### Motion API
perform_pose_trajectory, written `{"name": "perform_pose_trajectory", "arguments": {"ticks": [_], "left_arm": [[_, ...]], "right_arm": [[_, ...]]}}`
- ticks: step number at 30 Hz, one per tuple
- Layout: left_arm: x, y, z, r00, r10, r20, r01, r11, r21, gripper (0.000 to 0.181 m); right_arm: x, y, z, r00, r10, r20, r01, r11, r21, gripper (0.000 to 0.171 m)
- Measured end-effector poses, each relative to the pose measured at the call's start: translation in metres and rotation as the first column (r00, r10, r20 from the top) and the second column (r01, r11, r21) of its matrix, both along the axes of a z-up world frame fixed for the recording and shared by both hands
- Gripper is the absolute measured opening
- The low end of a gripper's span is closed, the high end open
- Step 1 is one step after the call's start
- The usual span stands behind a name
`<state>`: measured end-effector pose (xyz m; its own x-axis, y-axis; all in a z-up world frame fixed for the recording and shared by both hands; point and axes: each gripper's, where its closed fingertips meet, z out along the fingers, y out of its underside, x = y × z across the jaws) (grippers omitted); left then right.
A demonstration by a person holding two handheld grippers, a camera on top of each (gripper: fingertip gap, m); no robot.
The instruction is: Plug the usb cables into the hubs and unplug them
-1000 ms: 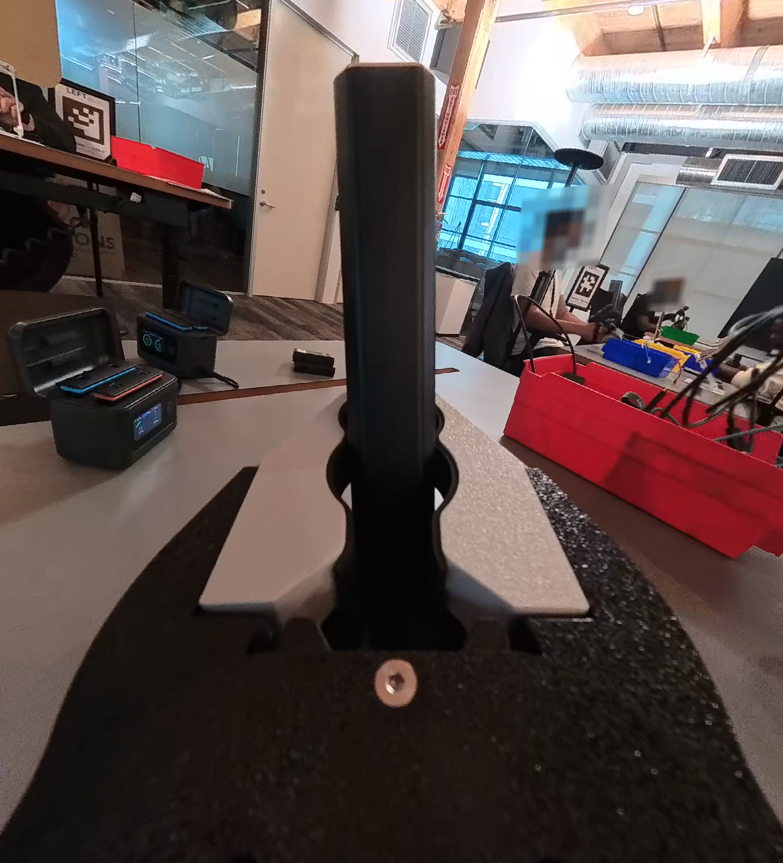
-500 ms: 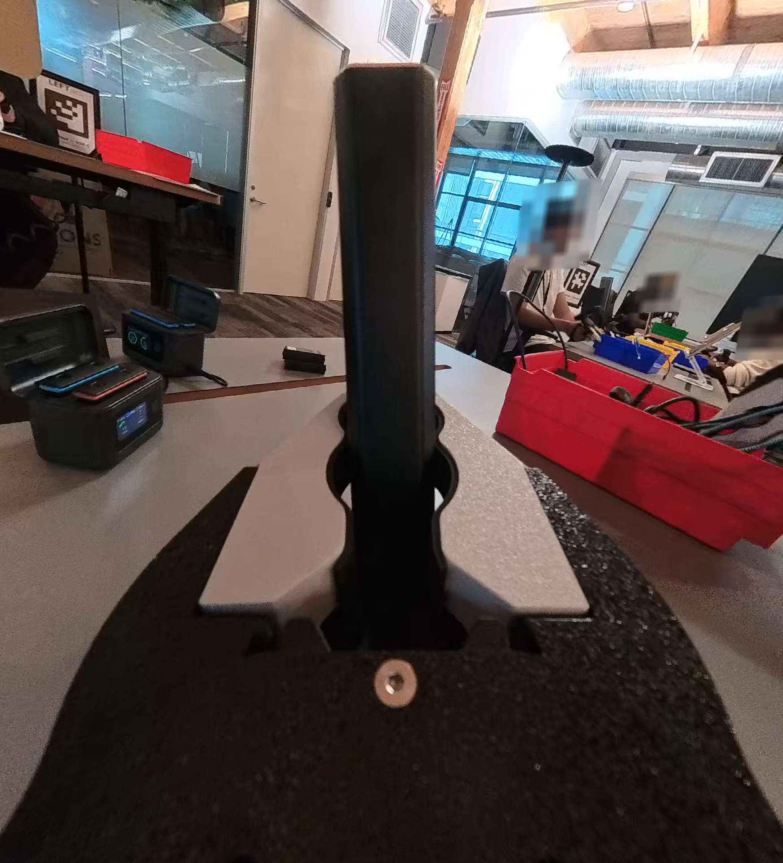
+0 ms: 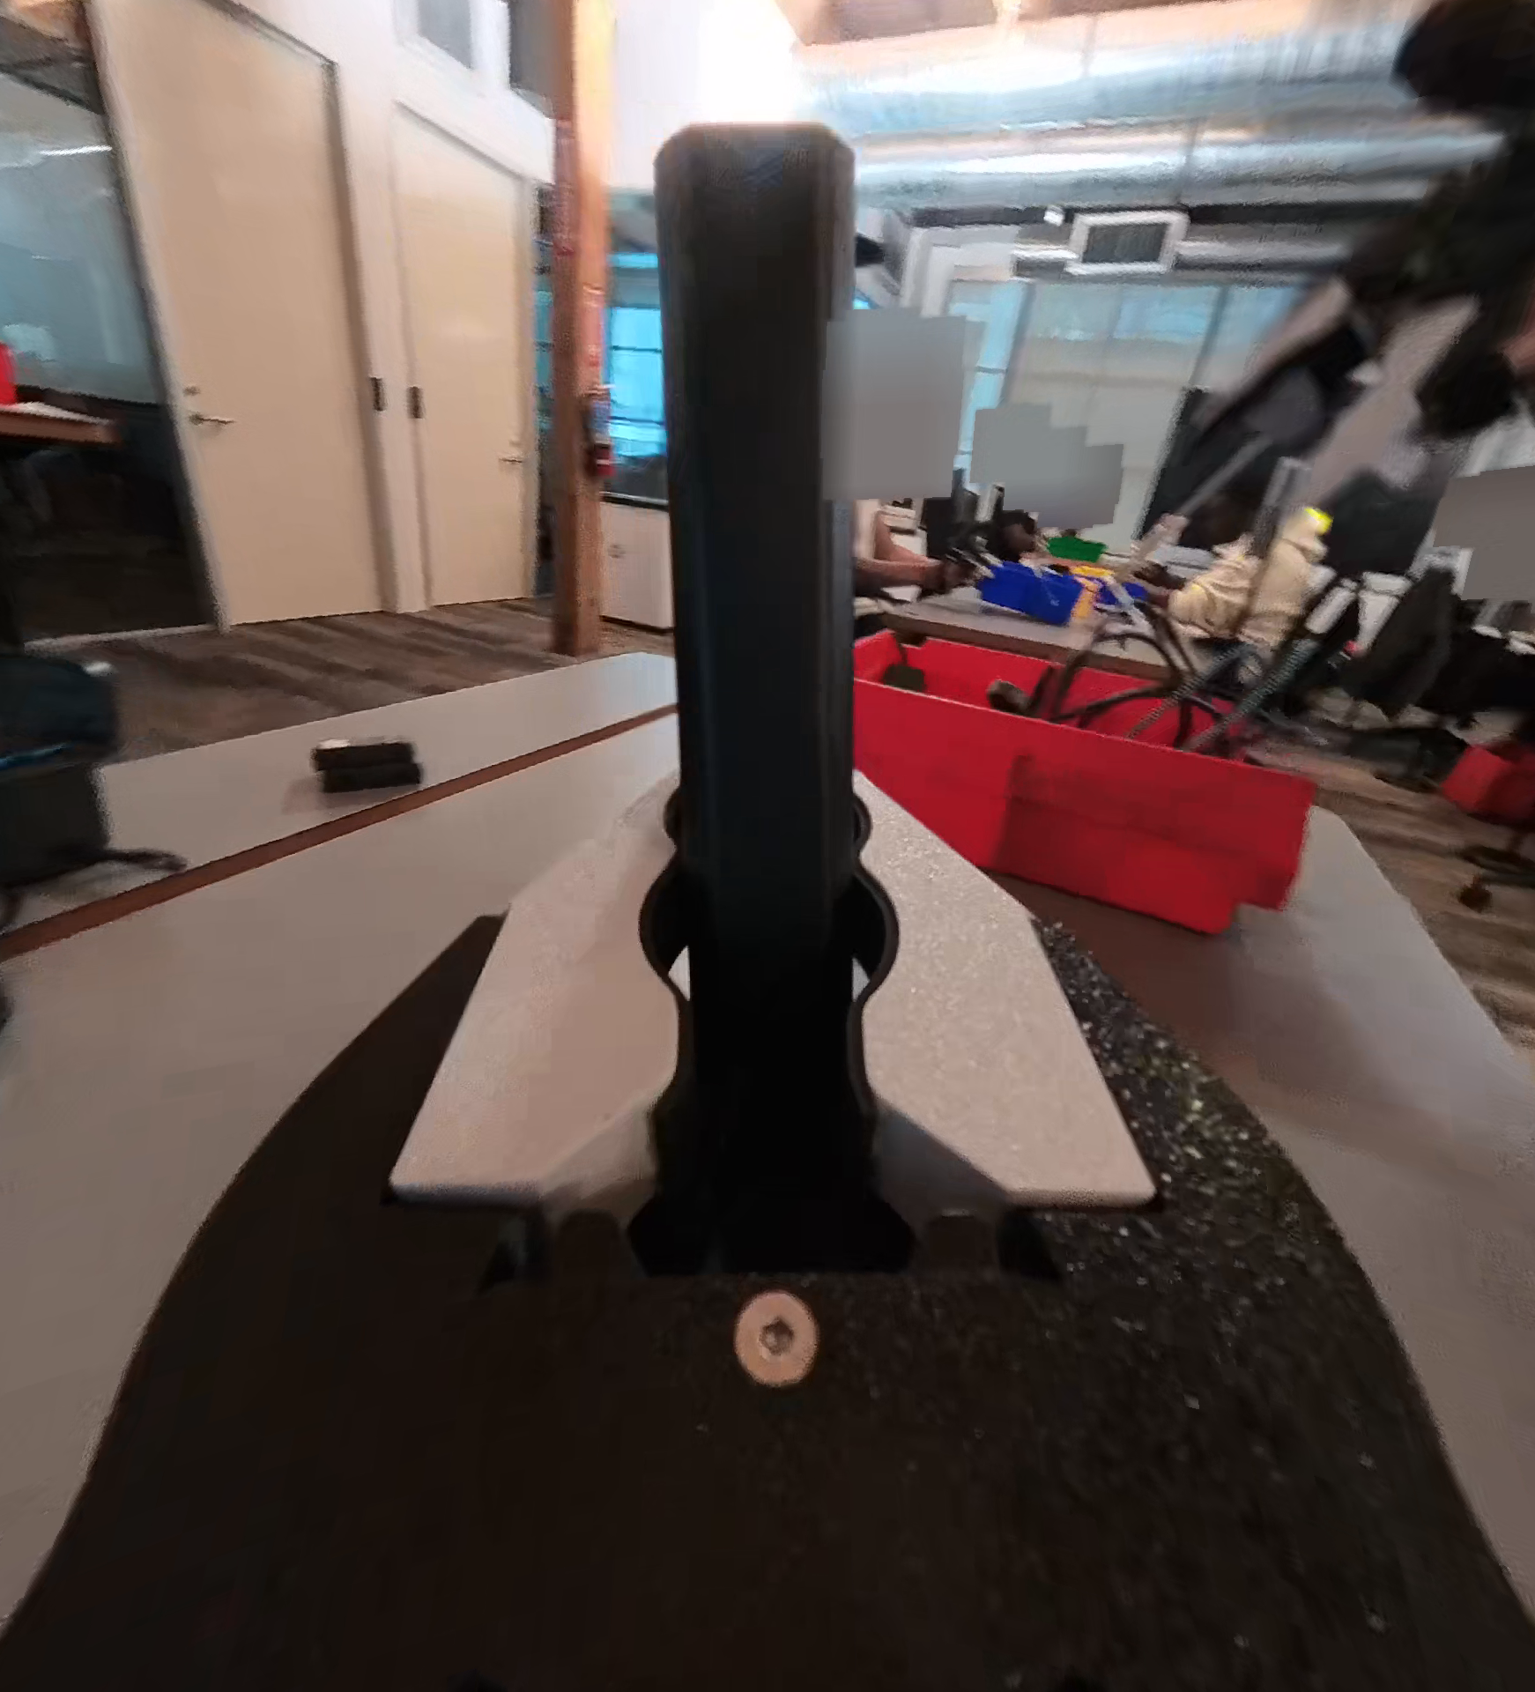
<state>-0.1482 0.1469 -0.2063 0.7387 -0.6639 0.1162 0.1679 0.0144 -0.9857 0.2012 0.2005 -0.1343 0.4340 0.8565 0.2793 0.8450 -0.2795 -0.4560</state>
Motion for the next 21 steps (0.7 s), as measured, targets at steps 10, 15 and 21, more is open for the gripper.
{"name": "perform_pose_trajectory", "arguments": {"ticks": [10, 15, 21], "left_arm": [[0.125, -0.055, -0.025, 0.833, -0.371, -0.410, 0.417, 0.909, 0.024, 0.026], [0.140, -0.060, -0.039, 0.796, -0.427, -0.429, 0.462, 0.886, -0.024, 0.026], [0.136, -0.057, -0.034, 0.818, -0.411, -0.403, 0.447, 0.895, -0.007, 0.027]], "right_arm": [[-0.236, -0.111, -0.035, 0.719, 0.692, -0.065, -0.694, 0.720, -0.009, 0.074], [-0.235, -0.125, -0.068, 0.668, 0.744, 0.015, -0.727, 0.657, -0.197, 0.059], [-0.235, -0.124, -0.075, 0.644, 0.762, 0.069, -0.746, 0.645, -0.163, 0.027]]}}
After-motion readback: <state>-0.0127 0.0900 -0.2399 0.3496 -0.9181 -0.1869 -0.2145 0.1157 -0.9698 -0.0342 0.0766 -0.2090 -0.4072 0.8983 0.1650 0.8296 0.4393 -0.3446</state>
